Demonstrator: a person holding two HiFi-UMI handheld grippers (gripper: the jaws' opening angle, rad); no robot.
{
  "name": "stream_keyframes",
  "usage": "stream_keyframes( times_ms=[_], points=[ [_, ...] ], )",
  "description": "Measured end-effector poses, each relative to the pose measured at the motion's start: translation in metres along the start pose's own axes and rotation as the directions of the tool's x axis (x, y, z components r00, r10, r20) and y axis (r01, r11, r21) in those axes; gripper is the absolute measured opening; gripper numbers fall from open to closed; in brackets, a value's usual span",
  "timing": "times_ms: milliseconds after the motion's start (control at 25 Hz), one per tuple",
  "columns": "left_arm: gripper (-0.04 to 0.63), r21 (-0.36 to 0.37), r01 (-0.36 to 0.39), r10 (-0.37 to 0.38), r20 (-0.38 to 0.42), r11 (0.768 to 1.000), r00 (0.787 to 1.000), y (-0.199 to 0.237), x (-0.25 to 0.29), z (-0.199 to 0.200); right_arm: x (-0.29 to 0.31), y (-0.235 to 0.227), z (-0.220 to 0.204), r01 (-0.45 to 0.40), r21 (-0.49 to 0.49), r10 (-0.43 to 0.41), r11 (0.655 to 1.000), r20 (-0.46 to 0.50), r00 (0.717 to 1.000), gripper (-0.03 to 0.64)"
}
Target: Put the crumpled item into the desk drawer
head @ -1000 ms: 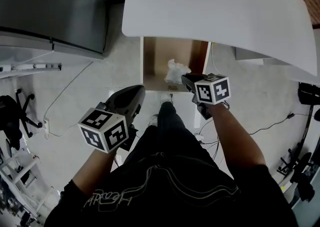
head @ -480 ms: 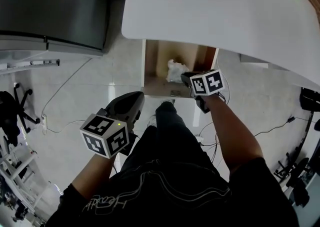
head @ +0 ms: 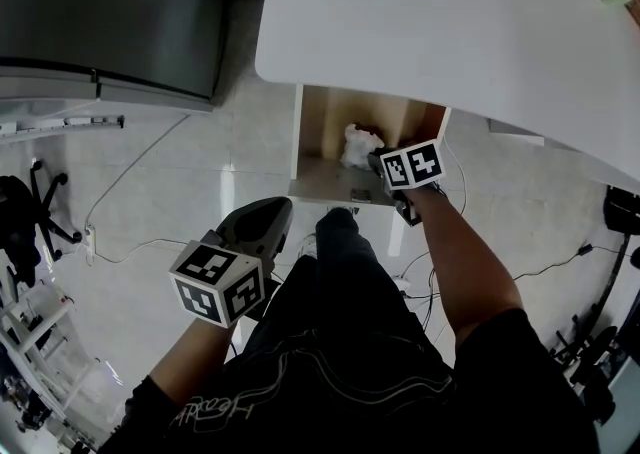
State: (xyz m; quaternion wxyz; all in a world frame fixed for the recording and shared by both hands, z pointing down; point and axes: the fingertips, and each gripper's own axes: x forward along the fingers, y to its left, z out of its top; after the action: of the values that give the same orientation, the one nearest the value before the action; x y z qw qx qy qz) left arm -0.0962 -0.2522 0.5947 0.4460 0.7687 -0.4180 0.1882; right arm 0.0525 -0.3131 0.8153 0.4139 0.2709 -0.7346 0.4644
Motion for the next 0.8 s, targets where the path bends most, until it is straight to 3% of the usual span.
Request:
stream_keyframes(
  times_ms=[240,320,360,800],
  points=[
    [0.021,-0.005,-0.008,0.008,0.009,1.0,1.0,0.004,-0.005,-0.002,0.005,-0.002,0.001,0.016,-0.022,-0.017,1.0,-0.025,1.0,0.064],
    [0.021,-0.004,-0.008,0.008,0.009,1.0,1.0,0.004,-0.008,-0.002,0.001,0.001,0.002,0.012,-0.019,-0.012,1.0,-0.021,1.0,0.173],
    [0.021,-0.003,-0.008,0.008,0.01,1.0,1.0,0.004,-0.009,-0.001,-0.001,0.002,0.004,0.007,-0.019,-0.007,1.0,-0.014,1.0,0.193],
    [0.021,0.036,0.033,-0.034,0.026,0.999,0.999,-0.018,-0.029,0.009,-0.072,0.041,0.021,-0.02,-0.04,0.025,0.999,0.137,0.99,0.23]
  ],
)
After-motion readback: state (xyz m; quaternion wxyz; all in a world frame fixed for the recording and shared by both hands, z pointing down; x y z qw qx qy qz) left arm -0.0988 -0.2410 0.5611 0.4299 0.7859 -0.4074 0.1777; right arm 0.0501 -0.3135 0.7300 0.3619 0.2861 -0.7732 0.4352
